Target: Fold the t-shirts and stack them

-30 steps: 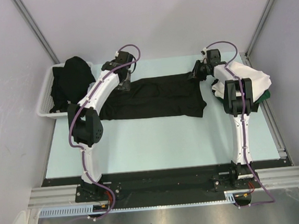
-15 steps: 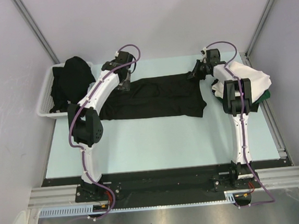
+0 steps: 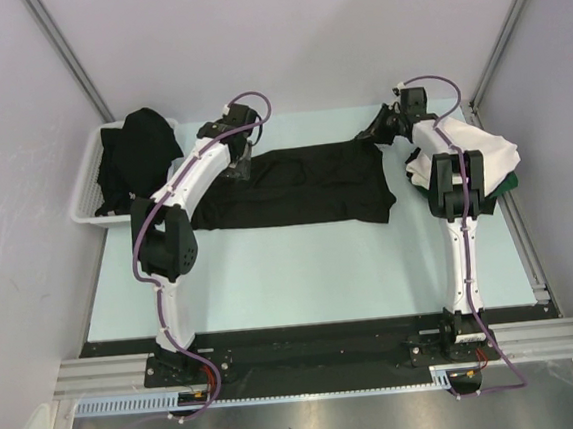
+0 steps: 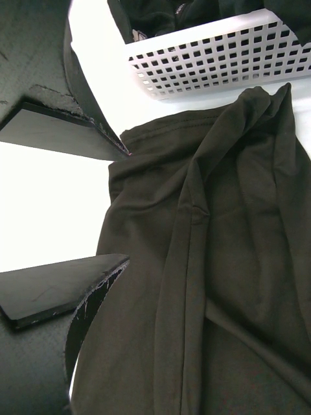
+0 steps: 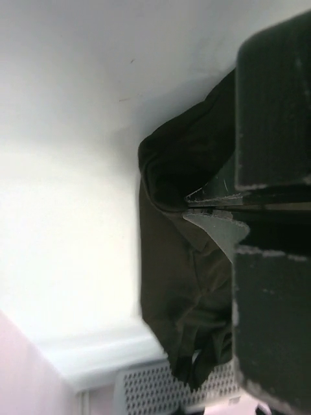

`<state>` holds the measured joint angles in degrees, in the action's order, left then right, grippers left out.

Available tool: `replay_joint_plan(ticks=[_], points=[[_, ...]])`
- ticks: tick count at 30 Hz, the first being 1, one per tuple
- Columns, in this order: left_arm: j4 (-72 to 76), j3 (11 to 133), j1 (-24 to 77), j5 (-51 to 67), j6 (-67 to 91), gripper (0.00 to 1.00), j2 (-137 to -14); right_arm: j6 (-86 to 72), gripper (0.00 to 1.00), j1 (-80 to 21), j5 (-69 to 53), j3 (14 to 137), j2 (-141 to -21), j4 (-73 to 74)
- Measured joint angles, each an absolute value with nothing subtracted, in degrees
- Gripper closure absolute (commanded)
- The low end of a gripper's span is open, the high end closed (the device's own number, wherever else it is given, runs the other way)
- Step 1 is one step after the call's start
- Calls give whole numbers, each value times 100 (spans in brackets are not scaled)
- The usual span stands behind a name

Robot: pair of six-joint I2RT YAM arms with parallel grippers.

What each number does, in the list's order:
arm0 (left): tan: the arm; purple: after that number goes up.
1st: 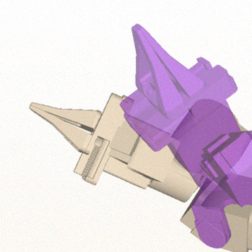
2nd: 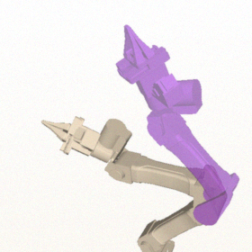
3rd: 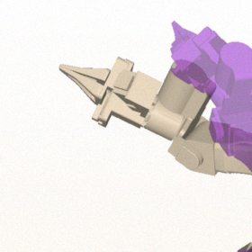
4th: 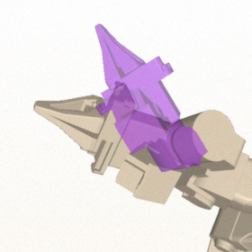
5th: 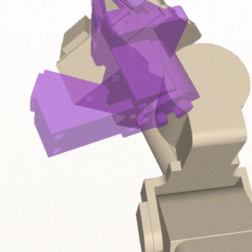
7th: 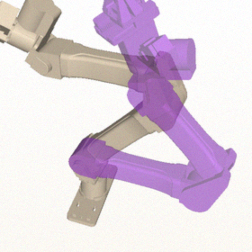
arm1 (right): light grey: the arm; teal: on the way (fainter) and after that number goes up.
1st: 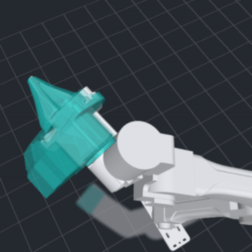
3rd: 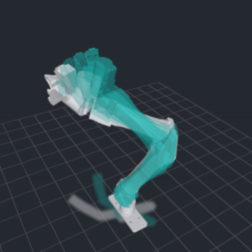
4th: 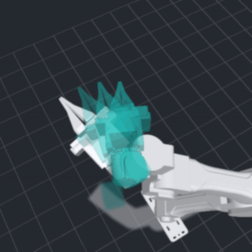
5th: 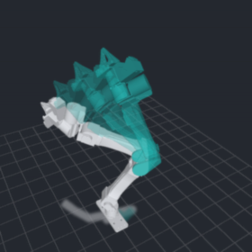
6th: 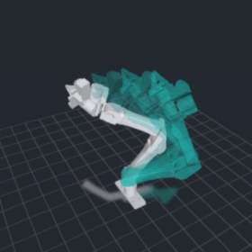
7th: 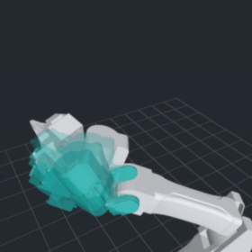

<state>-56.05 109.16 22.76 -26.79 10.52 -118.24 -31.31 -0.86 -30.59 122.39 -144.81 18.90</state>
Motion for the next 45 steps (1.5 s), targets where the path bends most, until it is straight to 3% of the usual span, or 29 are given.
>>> replay_joint_plan(ticks=[33,35,39,41,45], points=[[-5544,10809,2324,-2657,1055,36,-11808,-6274,99,213,-3415,12156,-15078,-821],[-5542,10809,2324,-2657,1055,36,-11808,-6383,76,213,-3420,12178,-15135,-919],[-5537,10794,2324,-2652,1055,36,-11808,-6460,55,213,-3413,12223,-15235,-928],[-5498,10763,2324,-2600,1057,36,-11808,-6405,1,213,-3417,12226,-15238,-875],[-5352,10735,2324,-2248,1105,35,-11808,-6060,0,211,-3454,12239,-15229,-755]])
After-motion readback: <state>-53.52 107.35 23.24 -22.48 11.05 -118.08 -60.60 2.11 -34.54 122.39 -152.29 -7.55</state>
